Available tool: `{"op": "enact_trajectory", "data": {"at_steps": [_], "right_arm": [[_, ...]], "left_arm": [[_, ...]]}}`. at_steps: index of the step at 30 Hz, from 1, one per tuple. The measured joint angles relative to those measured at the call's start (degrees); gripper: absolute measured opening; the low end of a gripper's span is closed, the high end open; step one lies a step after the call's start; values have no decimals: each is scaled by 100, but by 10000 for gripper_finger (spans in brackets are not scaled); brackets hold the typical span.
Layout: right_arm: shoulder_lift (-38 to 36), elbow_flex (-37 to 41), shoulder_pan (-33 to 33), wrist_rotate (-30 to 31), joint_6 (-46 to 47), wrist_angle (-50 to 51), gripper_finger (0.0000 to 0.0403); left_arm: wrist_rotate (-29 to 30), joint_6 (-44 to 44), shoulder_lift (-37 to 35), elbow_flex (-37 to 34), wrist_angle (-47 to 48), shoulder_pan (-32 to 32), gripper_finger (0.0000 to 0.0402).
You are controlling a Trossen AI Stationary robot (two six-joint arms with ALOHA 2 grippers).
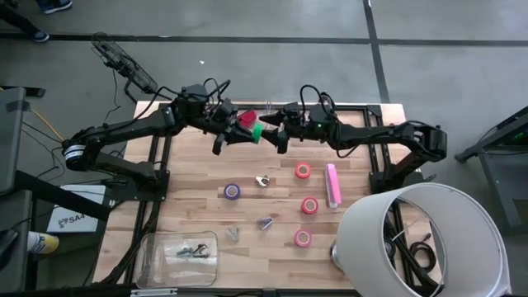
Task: Pick and place Stapler, Stapler remover, tape
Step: Put the green tape into the top right transparent bin
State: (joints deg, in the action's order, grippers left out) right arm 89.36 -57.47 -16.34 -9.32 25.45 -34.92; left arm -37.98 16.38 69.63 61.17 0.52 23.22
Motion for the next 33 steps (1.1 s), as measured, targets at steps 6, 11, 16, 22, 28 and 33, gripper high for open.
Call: {"op": "enact_trajectory", "data": {"at_steps": [6,11,16,22,28,33], "right_arm": [[0,0,2,-8,0,30,257],[0,0,4,-60,2,70,173],[0,0,7,-167,15,63,77],[-2,0,2,-275,15,70,26],[-1,4,0,-304,14,39,28],[0,11,-4,-304,4,38,28]], "left_arm": [[18,0,0,0,5,0,33],[62,0,0,-7,19,2,33],[81,0,2,-7,39,2,33],[154,-13,2,-7,167,0,33],[237,-11,2,-7,222,-2,34],[414,149,0,-4,247,-4,53]]}}
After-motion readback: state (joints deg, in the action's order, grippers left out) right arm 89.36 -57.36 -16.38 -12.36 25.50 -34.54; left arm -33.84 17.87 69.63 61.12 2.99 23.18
